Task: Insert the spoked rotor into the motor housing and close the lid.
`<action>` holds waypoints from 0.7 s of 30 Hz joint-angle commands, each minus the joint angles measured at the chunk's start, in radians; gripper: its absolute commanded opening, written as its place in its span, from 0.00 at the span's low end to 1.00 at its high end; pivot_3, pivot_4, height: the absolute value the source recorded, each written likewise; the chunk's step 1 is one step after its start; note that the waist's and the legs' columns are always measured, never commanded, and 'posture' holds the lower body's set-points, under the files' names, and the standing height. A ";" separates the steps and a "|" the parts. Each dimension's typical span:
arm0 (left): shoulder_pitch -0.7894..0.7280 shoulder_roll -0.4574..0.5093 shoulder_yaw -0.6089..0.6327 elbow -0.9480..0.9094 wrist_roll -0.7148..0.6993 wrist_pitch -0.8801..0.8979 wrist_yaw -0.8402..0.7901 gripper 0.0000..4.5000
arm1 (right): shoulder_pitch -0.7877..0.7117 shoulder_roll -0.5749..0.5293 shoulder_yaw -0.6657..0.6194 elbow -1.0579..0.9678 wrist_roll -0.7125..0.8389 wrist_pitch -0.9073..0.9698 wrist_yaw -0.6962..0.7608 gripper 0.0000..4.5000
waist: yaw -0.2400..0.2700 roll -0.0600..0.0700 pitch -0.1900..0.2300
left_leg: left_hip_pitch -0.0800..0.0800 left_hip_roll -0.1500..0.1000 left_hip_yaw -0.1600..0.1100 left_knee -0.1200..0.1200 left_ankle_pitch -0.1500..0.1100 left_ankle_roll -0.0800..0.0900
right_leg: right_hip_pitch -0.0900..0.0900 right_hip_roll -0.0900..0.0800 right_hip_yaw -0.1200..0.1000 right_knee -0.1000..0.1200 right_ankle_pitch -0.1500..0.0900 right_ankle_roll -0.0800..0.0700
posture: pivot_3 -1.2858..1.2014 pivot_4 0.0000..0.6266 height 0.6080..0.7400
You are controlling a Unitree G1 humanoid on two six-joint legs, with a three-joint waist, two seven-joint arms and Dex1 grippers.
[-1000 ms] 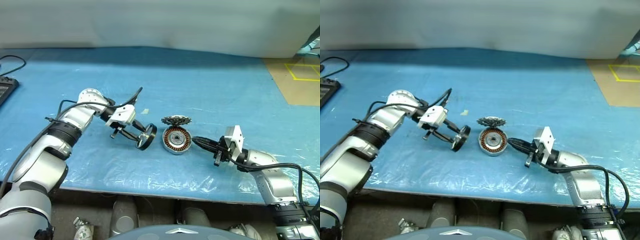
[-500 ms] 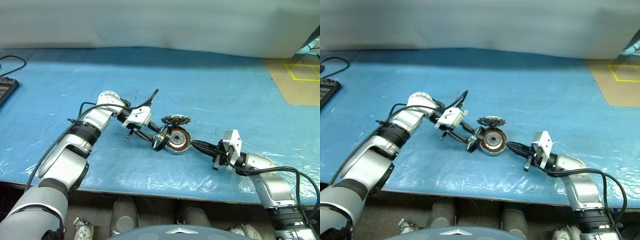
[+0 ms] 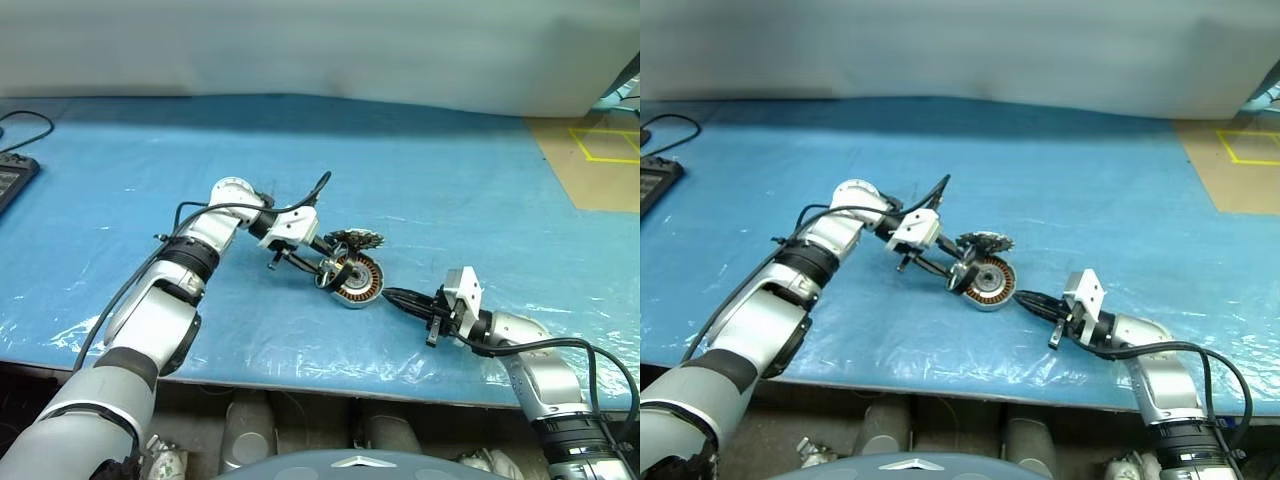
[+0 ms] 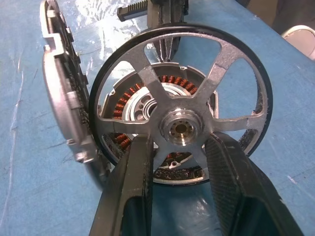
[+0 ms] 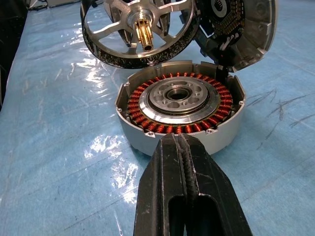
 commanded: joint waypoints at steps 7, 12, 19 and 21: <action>-0.040 -0.039 0.047 -0.005 0.014 0.013 -0.004 0.26 | 0.006 0.008 0.015 0.007 -0.009 -0.013 -0.003 0.00 | -0.001 0.000 0.000 | 0.000 0.000 0.000 0.001 0.000 0.000 | 0.000 0.000 0.000 0.000 0.000 0.000 | 0.52 0.24 1.00; -0.034 -0.040 0.038 0.004 0.040 -0.011 0.009 0.26 | 0.008 0.010 0.018 0.008 -0.011 -0.019 -0.006 0.00 | 0.000 0.000 0.000 | 0.000 0.000 0.000 0.001 0.000 0.000 | 0.000 0.000 0.000 0.000 0.000 -0.001 | 0.52 0.24 1.00; -0.044 -0.056 0.036 0.050 0.086 -0.059 0.052 0.26 | 0.008 0.014 0.019 0.013 -0.014 -0.024 -0.011 0.00 | 0.000 0.000 0.000 | 0.000 0.000 0.000 0.001 0.000 0.000 | 0.000 0.000 0.000 0.000 0.000 0.000 | 0.52 0.24 1.00; -0.048 -0.062 0.038 0.060 0.094 -0.063 0.066 0.26 | 0.009 0.015 0.019 0.013 -0.014 -0.026 -0.012 0.00 | 0.000 0.000 0.000 | 0.000 0.000 0.000 0.001 0.000 0.000 | 0.000 0.000 0.000 0.000 0.000 0.000 | 0.52 0.24 1.00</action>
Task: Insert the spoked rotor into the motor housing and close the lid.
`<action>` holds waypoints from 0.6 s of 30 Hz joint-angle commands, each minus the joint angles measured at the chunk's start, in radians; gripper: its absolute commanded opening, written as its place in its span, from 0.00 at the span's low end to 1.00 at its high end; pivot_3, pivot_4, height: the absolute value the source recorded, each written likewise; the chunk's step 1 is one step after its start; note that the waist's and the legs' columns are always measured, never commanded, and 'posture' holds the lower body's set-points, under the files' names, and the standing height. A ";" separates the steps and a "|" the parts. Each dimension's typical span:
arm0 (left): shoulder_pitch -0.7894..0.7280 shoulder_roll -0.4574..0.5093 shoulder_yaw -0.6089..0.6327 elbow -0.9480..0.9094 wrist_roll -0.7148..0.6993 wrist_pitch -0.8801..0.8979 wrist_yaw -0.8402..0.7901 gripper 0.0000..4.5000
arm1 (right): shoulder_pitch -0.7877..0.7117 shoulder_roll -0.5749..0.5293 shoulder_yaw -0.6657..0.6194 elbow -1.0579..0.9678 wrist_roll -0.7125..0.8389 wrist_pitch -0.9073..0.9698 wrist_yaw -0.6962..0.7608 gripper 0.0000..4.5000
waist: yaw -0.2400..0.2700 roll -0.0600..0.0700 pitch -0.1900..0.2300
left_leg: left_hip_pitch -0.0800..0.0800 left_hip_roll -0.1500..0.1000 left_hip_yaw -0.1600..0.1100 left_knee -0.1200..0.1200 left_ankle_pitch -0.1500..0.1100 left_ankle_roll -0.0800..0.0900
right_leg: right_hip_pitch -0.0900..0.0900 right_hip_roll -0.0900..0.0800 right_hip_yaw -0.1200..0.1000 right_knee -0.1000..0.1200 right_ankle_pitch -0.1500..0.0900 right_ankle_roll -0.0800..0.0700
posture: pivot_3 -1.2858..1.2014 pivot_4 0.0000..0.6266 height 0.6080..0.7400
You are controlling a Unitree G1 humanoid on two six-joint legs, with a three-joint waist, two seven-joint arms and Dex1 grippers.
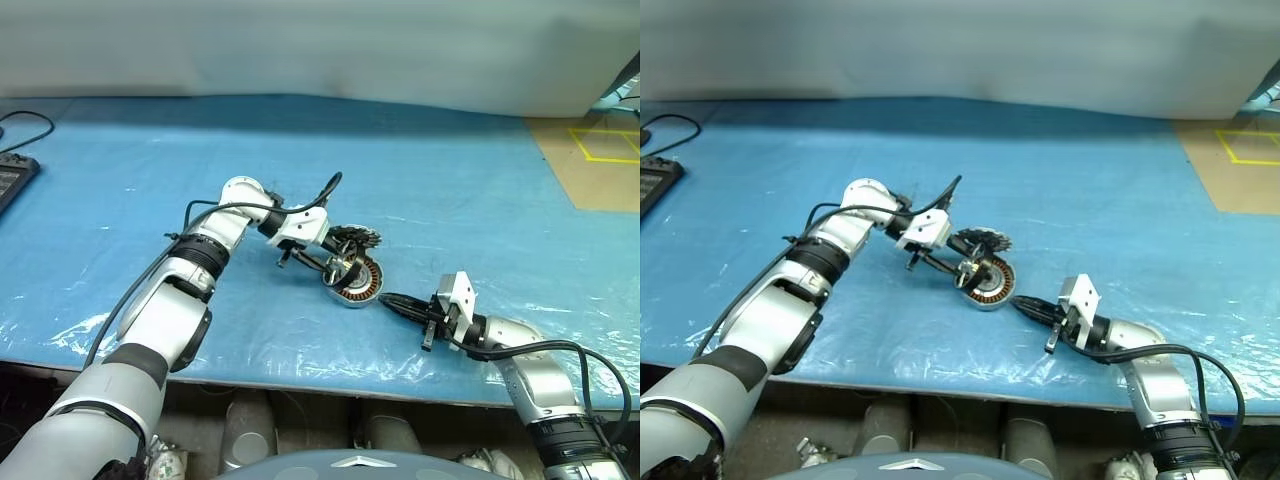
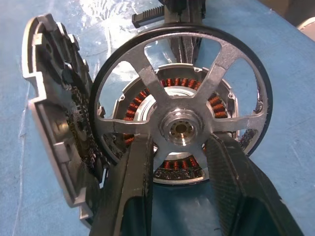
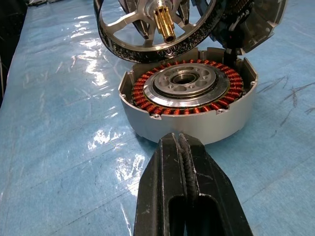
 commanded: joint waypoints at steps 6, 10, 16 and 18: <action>-0.044 -0.020 0.027 0.048 0.032 -0.045 0.058 0.49 | 0.000 0.003 -0.003 -0.006 -0.005 -0.022 -0.011 0.00 | 0.000 0.000 0.000 | 0.000 0.000 0.000 0.000 0.000 0.000 | 0.000 0.000 0.000 0.000 0.000 0.000 | 0.52 0.24 1.00; -0.050 -0.024 0.038 0.051 0.033 -0.069 0.080 0.70 | 0.000 0.004 -0.003 -0.007 -0.010 -0.023 -0.016 0.00 | 0.000 0.000 0.000 | 0.000 0.000 0.000 0.000 0.000 0.000 | 0.000 0.000 0.000 0.000 0.001 0.001 | 0.52 0.24 1.00; -0.044 -0.018 0.050 0.041 0.019 -0.070 0.048 0.70 | -0.010 0.007 0.001 -0.003 -0.015 -0.016 -0.023 0.00 | 0.000 0.000 0.000 | 0.000 0.000 0.000 0.000 0.000 0.000 | 0.000 0.000 0.000 0.000 0.000 0.000 | 0.52 0.24 1.00; -0.041 -0.019 0.068 0.025 -0.009 -0.045 0.017 0.70 | -0.011 0.006 0.001 -0.002 -0.014 -0.011 -0.023 0.00 | 0.000 0.000 0.000 | 0.000 0.000 0.000 -0.001 0.000 0.000 | 0.000 0.000 0.000 0.000 0.000 0.000 | 0.52 0.24 1.00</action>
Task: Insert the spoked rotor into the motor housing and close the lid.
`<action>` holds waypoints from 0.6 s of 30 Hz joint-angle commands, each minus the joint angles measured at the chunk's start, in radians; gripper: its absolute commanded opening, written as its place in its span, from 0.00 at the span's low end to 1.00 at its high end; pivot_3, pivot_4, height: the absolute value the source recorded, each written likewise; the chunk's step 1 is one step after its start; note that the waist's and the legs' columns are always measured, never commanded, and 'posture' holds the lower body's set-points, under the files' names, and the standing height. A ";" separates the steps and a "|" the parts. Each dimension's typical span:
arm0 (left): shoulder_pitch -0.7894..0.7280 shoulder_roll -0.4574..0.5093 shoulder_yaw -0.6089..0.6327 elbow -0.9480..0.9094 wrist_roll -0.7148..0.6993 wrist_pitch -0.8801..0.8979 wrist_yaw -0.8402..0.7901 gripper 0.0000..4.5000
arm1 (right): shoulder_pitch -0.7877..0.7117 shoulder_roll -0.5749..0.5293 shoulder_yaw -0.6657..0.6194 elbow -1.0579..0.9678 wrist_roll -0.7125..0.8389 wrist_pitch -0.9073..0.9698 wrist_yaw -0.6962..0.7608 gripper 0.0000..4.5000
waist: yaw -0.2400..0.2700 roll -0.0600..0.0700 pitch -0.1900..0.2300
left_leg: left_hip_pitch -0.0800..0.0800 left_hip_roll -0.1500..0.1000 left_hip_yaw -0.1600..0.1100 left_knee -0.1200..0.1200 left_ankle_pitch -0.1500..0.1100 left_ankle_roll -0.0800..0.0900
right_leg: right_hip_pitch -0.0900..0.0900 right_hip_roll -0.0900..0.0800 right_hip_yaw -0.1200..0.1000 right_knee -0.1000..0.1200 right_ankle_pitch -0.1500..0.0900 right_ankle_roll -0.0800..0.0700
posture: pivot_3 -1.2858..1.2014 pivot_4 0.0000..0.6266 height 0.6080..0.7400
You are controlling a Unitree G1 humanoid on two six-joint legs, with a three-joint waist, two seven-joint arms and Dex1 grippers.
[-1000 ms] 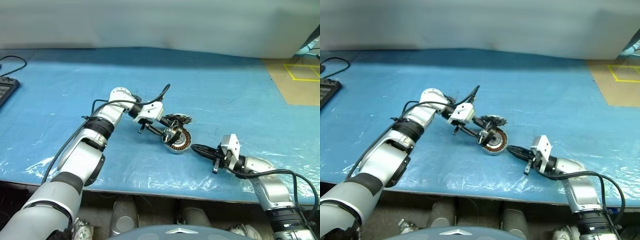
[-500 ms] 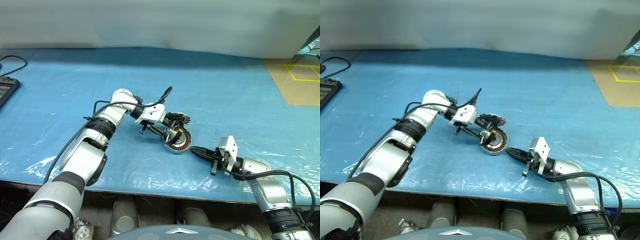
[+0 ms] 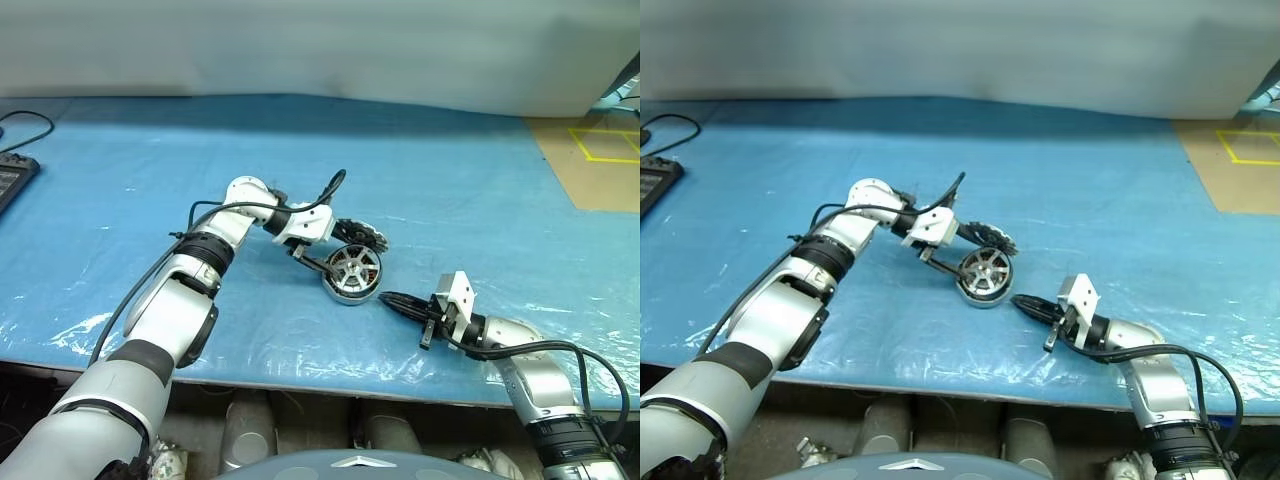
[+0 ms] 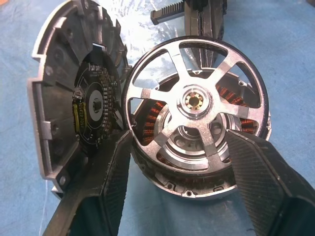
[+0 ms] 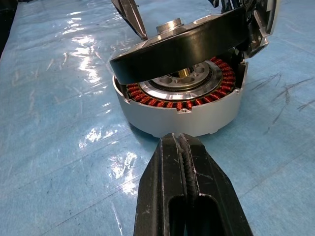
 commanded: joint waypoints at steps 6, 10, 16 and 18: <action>0.006 0.016 0.080 -0.113 -0.122 0.124 -0.130 0.70 | -0.009 -0.011 -0.007 -0.027 0.022 0.019 0.007 0.00 | 0.000 0.000 0.000 | 0.000 0.000 0.000 -0.001 0.000 0.000 | 0.000 0.000 0.000 0.000 0.000 0.000 | 0.52 0.24 1.00; 0.063 0.095 0.064 -0.225 -0.196 0.228 -0.139 0.70 | -0.006 -0.058 -0.036 -0.103 0.042 0.065 0.012 0.00 | -0.003 0.002 0.001 | 0.000 0.000 0.000 -0.002 0.000 0.000 | -0.001 0.000 0.000 0.000 0.000 0.000 | 0.52 0.24 1.00; 0.177 0.164 0.109 -0.328 -0.222 0.292 -0.133 0.70 | 0.006 -0.124 -0.072 -0.203 0.096 0.144 0.020 0.00 | 0.000 0.003 0.002 | 0.000 0.000 0.000 -0.004 0.000 0.000 | -0.001 0.000 0.000 -0.003 0.000 0.000 | 0.52 0.24 1.00; 0.216 0.179 0.120 -0.351 -0.222 0.290 -0.122 0.70 | 0.007 -0.144 -0.081 -0.234 0.117 0.171 0.027 0.00 | 0.001 0.003 0.002 | 0.000 0.000 0.000 -0.005 0.000 0.000 | 0.000 0.000 -0.001 -0.004 0.000 0.000 | 0.52 0.24 1.00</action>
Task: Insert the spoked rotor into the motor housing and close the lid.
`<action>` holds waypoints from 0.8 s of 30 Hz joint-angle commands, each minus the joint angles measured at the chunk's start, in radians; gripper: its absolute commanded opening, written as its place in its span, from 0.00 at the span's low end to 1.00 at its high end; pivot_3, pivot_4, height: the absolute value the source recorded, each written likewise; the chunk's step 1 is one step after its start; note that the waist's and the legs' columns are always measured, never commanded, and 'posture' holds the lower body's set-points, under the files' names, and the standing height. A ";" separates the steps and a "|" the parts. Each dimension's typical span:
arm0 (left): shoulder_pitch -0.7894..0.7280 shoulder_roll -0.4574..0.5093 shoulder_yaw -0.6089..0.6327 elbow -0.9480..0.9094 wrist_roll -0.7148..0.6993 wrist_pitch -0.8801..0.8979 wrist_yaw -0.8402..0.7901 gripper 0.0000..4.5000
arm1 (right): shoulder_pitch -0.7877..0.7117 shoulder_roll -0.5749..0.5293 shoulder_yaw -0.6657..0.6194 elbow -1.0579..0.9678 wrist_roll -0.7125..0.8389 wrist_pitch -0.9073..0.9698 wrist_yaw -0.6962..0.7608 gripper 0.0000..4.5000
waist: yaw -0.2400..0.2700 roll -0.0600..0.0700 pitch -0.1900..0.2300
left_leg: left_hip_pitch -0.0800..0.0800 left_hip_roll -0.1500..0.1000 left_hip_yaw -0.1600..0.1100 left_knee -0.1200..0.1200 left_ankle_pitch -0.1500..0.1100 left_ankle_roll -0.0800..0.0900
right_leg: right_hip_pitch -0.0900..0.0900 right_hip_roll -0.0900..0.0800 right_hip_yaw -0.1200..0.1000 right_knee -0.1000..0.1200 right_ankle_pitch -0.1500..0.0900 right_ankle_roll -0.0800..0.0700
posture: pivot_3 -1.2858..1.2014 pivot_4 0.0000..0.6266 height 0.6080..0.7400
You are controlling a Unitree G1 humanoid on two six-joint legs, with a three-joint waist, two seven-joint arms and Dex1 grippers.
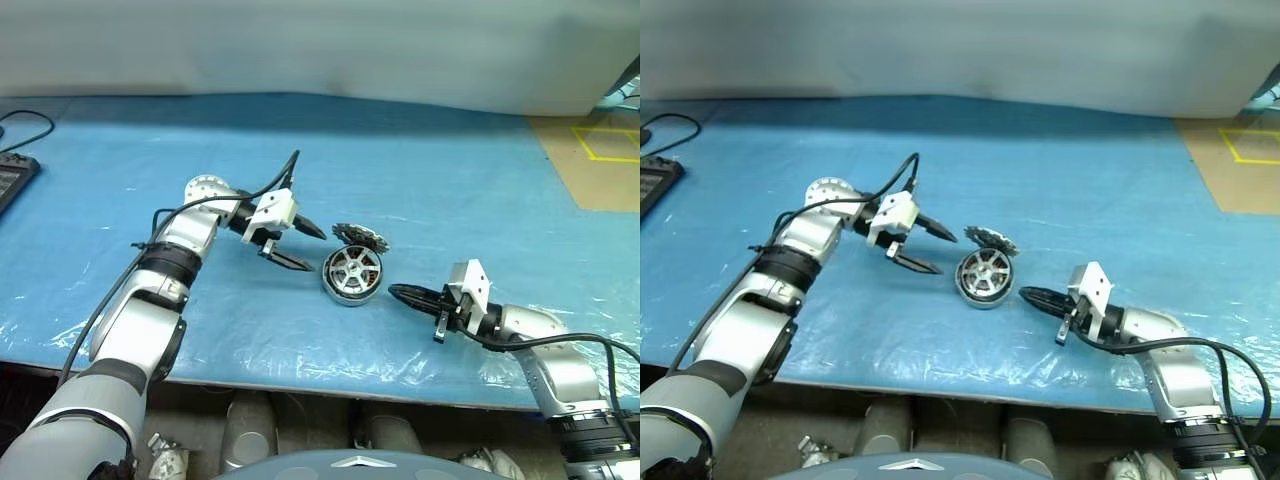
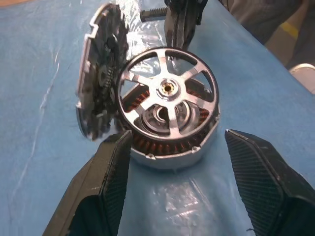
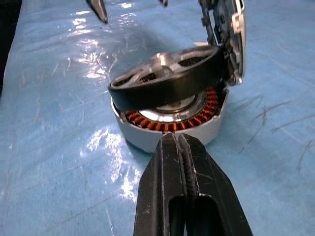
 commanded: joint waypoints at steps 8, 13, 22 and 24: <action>0.137 -0.011 0.055 -0.052 -0.018 -0.054 0.099 0.70 | -0.027 -0.057 -0.039 -0.122 0.078 0.081 0.015 0.00 | -0.002 0.001 0.000 | -0.001 0.001 0.000 -0.001 0.000 0.000 | 0.000 0.000 -0.002 -0.002 0.000 0.000 | 0.52 0.24 1.00; 0.168 -0.019 0.046 -0.065 -0.010 -0.052 0.115 0.70 | -0.058 -0.048 -0.035 -0.135 0.081 0.083 0.003 0.00 | -0.002 0.001 0.000 | -0.001 0.001 0.000 -0.001 0.000 0.000 | 0.000 0.000 -0.002 -0.002 0.000 0.000 | 0.52 0.24 1.00; 0.171 -0.023 0.054 -0.038 -0.006 -0.090 0.133 0.70 | -0.184 -0.027 0.038 -0.179 0.073 0.174 -0.049 0.00 | -0.005 0.001 0.000 | 0.000 0.001 0.000 0.000 0.000 0.000 | 0.000 0.000 -0.002 0.000 0.002 0.003 | 0.52 0.24 1.00; 0.181 -0.024 0.056 -0.035 -0.010 -0.090 0.133 0.70 | -0.203 -0.028 0.063 -0.187 0.062 0.197 -0.052 0.00 | -0.004 0.001 0.000 | 0.000 0.001 0.000 0.000 0.000 0.000 | 0.000 0.000 -0.002 0.000 0.002 0.004 | 0.52 0.24 1.00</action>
